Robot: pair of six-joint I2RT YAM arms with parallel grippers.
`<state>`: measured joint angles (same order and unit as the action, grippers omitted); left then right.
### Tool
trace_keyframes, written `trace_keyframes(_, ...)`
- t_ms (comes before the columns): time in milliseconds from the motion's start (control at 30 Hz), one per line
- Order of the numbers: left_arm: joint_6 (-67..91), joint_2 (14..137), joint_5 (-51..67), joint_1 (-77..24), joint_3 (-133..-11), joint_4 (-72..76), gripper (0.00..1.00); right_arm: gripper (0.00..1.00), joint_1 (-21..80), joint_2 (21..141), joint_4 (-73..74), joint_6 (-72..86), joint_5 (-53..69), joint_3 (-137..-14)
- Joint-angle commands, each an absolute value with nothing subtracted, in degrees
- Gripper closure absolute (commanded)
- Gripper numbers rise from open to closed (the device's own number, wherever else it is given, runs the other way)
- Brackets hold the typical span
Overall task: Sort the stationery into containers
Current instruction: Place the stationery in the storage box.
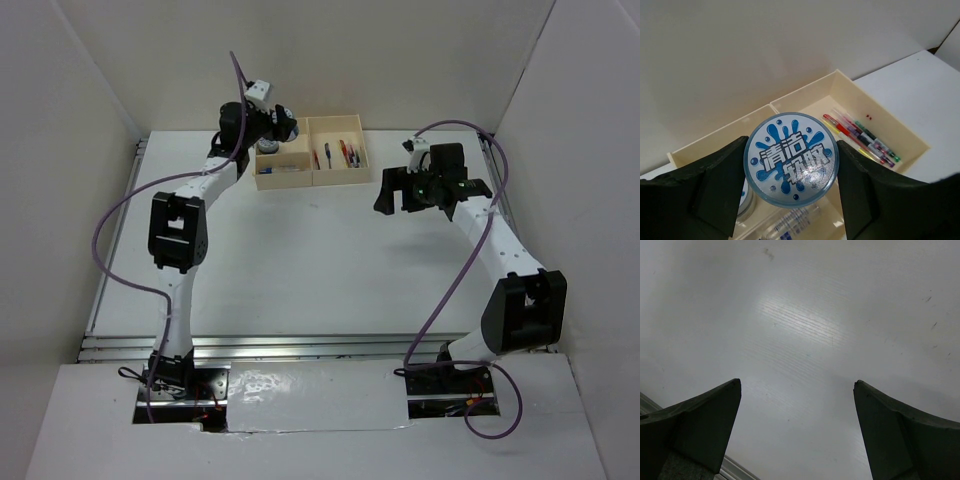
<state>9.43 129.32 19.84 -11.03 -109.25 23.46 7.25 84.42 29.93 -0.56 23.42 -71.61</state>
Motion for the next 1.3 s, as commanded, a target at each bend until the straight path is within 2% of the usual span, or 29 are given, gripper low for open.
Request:
trace_keyframes(0,8.4,134.0,18.0,-11.3,-115.8,34.6,1.0,0.01,7.2,82.2,28.7,1.7,24.7,-71.9)
trace_keyframes(233,6.0,145.9,14.7,-12.1,-130.6,33.6,1.0,0.01,7.4,80.5,30.1,2.7,25.8,-72.2)
trace_keyframes(500,4.0,150.6,12.7,-13.5,-132.1,33.0,1.0,0.01,6.6,79.9,30.5,2.5,26.6,-71.8)
trace_keyframes(600,3.9,151.0,12.4,-13.5,-131.3,32.8,0.97,0.01,6.3,80.1,30.5,2.7,27.2,-71.7)
trace_keyframes(700,4.0,150.9,11.2,-13.7,-130.3,32.7,0.87,0.01,6.1,80.2,30.8,2.6,27.6,-71.7)
trace_keyframes(800,4.0,151.2,10.3,-13.7,-130.4,32.1,0.82,0.01,5.6,80.1,31.3,2.5,27.9,-71.8)
trace_keyframes(1133,2.6,151.4,8.6,-13.4,-130.1,29.5,0.8,0.01,4.9,79.4,31.6,2.8,28.7,-71.8)
trace_keyframes(1267,2.6,151.8,8.9,-13.6,-130.3,27.9,0.71,0.01,4.9,79.7,31.2,3.2,29.0,-71.8)
